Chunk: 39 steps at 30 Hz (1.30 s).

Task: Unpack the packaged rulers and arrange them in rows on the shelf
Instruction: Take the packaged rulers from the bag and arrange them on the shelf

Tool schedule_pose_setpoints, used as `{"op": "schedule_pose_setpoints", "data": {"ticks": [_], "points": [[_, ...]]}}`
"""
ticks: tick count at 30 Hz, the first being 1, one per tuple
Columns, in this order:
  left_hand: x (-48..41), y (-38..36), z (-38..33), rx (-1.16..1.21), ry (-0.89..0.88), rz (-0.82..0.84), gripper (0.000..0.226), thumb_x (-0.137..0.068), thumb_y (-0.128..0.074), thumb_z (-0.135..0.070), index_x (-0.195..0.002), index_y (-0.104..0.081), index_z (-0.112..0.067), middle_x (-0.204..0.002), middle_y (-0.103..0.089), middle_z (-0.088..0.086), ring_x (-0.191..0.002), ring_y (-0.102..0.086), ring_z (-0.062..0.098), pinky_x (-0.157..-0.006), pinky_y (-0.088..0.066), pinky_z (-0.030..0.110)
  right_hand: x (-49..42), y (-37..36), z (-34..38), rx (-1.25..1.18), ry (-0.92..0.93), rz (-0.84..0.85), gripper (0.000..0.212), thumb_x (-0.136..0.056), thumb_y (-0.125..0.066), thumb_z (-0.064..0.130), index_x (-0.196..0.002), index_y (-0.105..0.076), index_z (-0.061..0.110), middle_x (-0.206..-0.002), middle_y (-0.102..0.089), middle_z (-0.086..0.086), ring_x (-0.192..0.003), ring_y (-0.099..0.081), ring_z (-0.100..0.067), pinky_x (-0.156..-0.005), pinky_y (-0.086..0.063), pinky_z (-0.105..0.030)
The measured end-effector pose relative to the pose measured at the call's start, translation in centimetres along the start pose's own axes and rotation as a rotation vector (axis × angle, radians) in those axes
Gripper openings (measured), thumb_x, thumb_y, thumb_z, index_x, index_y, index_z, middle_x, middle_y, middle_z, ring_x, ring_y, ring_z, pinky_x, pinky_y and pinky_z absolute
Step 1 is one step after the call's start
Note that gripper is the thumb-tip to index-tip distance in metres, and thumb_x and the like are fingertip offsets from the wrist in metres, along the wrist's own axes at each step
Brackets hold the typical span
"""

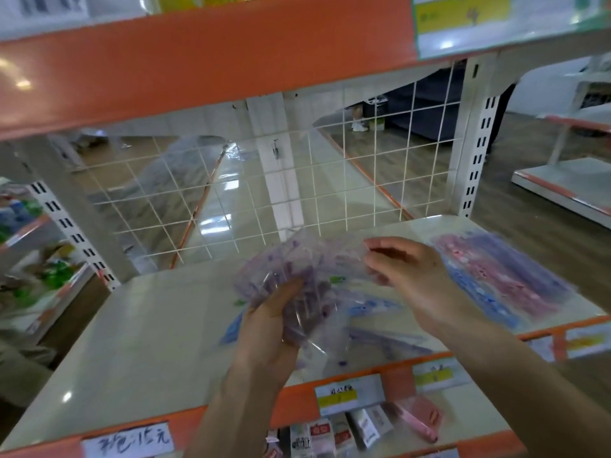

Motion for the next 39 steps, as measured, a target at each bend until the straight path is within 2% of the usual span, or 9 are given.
{"op": "schedule_pose_setpoints", "data": {"ticks": [9, 13, 15, 18, 21, 26, 33, 36, 39], "points": [[0.0, 3.0, -2.3, -0.006, -0.113, -0.008, 0.028, -0.075, -0.057, -0.006, -0.102, -0.064, -0.002, -0.080, -0.069, 0.014, -0.069, -0.071, 0.023, -0.066, -0.060, 0.040, -0.5, -0.3, -0.1, -0.167, -0.055, 0.020, 0.013, -0.091, -0.057, 0.002, -0.092, -0.060, 0.014, -0.080, -0.070, -0.006, -0.067, -0.070, -0.015, -0.055, -0.054, -0.022], [0.5, 2.9, -2.3, -0.083, -0.168, -0.037, 0.029, -0.070, -0.064, -0.008, -0.099, -0.064, -0.006, -0.086, -0.065, 0.014, -0.070, -0.068, 0.025, -0.064, -0.059, 0.040, 2.0, -1.5, 4.3, 0.555, 0.625, -0.150, 0.004, -0.089, -0.061, 0.011, -0.090, -0.062, 0.014, -0.080, -0.071, -0.001, -0.067, -0.069, -0.017, -0.057, -0.056, -0.036], [0.8, 2.7, -1.8, -0.092, -0.168, -0.061, 0.025, -0.066, -0.066, -0.008, -0.091, -0.069, -0.007, -0.085, -0.066, 0.014, -0.072, -0.065, 0.027, -0.069, -0.056, 0.043, 4.7, -4.9, 5.6, 0.791, 0.900, -0.101, 0.014, -0.088, -0.054, 0.016, -0.099, -0.062, 0.013, -0.080, -0.071, 0.001, -0.067, -0.066, -0.016, -0.054, -0.055, -0.033], [1.4, 2.1, -1.4, 0.007, -0.136, -0.079, 0.018, -0.071, -0.059, -0.007, -0.086, -0.068, -0.005, -0.077, -0.070, 0.013, -0.064, -0.069, 0.023, -0.058, -0.059, 0.036, 7.3, -8.5, 5.6, 0.894, 1.050, 0.015, 0.026, -0.086, -0.056, 0.014, -0.112, -0.058, 0.016, -0.087, -0.071, 0.000, -0.076, -0.066, -0.016, -0.058, -0.055, -0.028], [2.2, 1.9, -2.0, 0.100, -0.086, -0.112, 0.014, -0.090, -0.046, -0.007, -0.088, -0.059, -0.004, -0.044, -0.057, 0.004, -0.034, -0.054, 0.009, -0.035, -0.042, 0.013, 8.4, -9.8, 4.2, 0.917, 1.164, 0.146, 0.023, -0.081, -0.064, 0.007, -0.103, -0.069, 0.009, -0.099, -0.068, -0.005, -0.088, -0.061, -0.021, -0.073, -0.054, -0.031], [2.2, 3.5, -3.1, 0.068, -0.100, -0.209, 0.035, -0.096, -0.047, -0.021, -0.069, -0.064, -0.008, -0.034, -0.045, -0.002, -0.025, -0.039, 0.001, -0.028, -0.028, 0.009, 8.8, -10.9, 3.3, 0.937, 1.177, 0.266, 0.025, -0.087, -0.056, 0.016, -0.106, -0.069, 0.005, -0.109, -0.064, -0.009, -0.093, -0.059, -0.025, -0.085, -0.049, -0.033], [1.9, 3.9, -4.0, 0.090, -0.172, -0.099, 0.012, -0.084, -0.058, -0.017, -0.085, -0.068, -0.011, -0.061, -0.066, 0.005, -0.046, -0.062, 0.011, -0.047, -0.049, 0.020, 8.2, -10.4, 3.5, 0.879, 1.133, 0.196, 0.026, -0.089, -0.051, 0.015, -0.103, -0.070, 0.003, -0.106, -0.066, -0.009, -0.093, -0.063, -0.022, -0.086, -0.047, -0.027], [1.9, 4.9, -5.2, 0.073, -0.243, -0.079, 0.018, -0.074, -0.064, -0.011, -0.091, -0.067, -0.009, -0.085, -0.069, 0.011, -0.071, -0.070, 0.024, -0.064, -0.059, 0.037, 6.0, -7.9, 4.9, 0.537, 0.861, 0.107, 0.020, -0.089, -0.054, 0.016, -0.098, -0.070, 0.010, -0.093, -0.070, 0.004, -0.083, -0.062, -0.005, -0.079, -0.047, -0.013], [2.1, 6.6, -6.2, 0.047, -0.277, -0.106, 0.036, -0.076, -0.062, -0.009, -0.112, -0.058, -0.005, -0.090, -0.068, 0.010, -0.076, -0.070, 0.026, -0.068, -0.059, 0.040, 3.2, -6.3, 4.1, 0.220, 0.459, 0.111, 0.020, -0.089, -0.062, 0.005, -0.087, -0.068, 0.024, -0.075, -0.071, 0.016, -0.073, -0.065, 0.000, -0.067, -0.051, -0.012]]}}
Point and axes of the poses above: each hand's wrist, its own x-axis away from the middle knuckle, its own y-axis out of the back of the hand, z = x × y, the point moved 8 cm from there along -x, towards the middle knuckle
